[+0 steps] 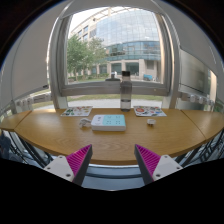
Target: Unplug charger
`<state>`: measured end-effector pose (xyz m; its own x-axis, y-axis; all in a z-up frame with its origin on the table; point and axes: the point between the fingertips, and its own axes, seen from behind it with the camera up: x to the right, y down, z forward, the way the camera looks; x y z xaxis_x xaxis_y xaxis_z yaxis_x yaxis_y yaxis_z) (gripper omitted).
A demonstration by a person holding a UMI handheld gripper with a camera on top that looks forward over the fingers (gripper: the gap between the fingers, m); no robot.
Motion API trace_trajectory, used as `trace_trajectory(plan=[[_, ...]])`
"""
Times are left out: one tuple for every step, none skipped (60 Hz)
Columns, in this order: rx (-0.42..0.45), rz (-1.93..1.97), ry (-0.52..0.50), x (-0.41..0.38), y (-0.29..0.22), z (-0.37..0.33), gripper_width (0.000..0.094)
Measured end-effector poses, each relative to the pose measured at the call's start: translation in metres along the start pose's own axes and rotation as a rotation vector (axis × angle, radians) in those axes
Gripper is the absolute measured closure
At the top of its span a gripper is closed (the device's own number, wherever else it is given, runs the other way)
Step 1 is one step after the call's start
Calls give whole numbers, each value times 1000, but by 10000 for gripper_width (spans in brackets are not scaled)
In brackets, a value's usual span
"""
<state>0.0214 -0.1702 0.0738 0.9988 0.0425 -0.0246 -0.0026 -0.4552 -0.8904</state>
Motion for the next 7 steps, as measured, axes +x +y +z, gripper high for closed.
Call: trace_trajectory(plan=[[2,0,-1,-1,-1,0,82],[4,-1,-2,-1,-1,-1,83],[5,-2,-2,-1,-1,-1,84],[4,-3,-1,-1,-1,-2,83],[4,-4,0,0,-1,-2,83],[4,-5,1,0,-1,-3,83],[4,-5,2,1,0,-3,82]])
